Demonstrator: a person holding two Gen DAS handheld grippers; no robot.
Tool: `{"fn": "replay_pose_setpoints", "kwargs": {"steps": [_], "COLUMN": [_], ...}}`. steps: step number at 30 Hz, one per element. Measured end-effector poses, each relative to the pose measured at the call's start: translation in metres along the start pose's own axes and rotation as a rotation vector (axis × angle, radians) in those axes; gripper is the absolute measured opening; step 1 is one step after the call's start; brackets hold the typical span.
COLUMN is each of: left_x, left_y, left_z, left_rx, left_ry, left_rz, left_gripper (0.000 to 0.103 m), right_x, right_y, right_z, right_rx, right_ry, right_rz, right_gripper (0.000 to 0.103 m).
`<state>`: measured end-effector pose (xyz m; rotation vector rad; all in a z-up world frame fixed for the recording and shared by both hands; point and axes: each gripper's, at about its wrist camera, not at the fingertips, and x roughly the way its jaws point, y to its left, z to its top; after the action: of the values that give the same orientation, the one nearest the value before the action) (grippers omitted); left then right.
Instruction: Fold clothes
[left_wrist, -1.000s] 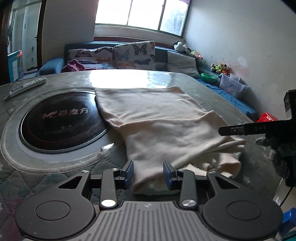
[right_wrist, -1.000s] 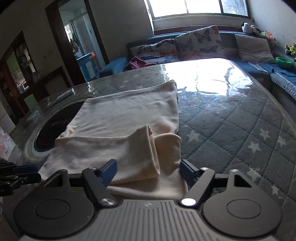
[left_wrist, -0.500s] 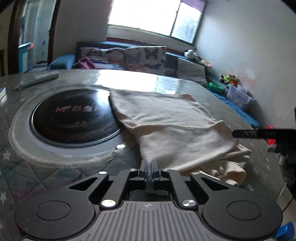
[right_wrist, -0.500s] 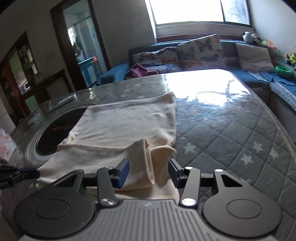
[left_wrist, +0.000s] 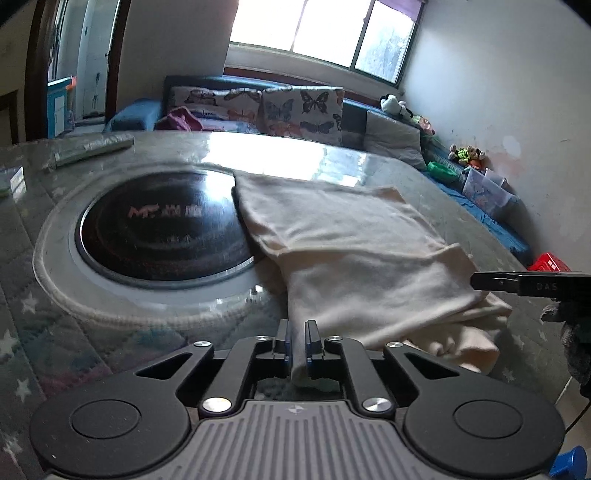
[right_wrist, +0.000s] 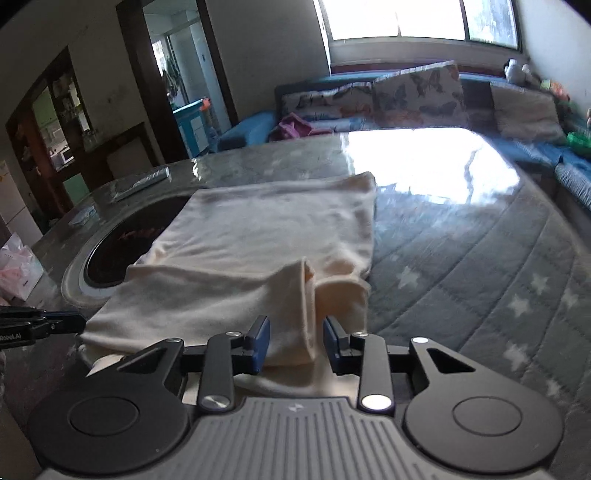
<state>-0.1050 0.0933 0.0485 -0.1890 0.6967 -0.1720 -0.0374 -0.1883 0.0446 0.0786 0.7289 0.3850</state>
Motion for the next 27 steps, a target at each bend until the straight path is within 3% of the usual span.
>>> {"fn": "replay_pose_setpoints", "kwargs": {"steps": [8, 18, 27], "left_x": [0.016, 0.078, 0.063], "left_y": [-0.018, -0.022, -0.021], "left_z": [0.032, 0.039, 0.034], "left_rx": [0.03, 0.03, 0.054], "left_ry": [-0.046, 0.045, 0.032], "left_rz": [-0.07, -0.036, -0.048], "left_gripper": [0.009, 0.009, 0.01], "right_x": [0.007, 0.041, 0.023], "right_y": [0.011, 0.02, 0.025], "right_z": [0.018, 0.021, 0.01], "right_rx": [-0.063, -0.117, -0.193], "right_ry": [-0.054, -0.032, -0.043], "right_rz": [0.018, 0.026, 0.028], "right_gripper": [0.038, 0.038, 0.042]}}
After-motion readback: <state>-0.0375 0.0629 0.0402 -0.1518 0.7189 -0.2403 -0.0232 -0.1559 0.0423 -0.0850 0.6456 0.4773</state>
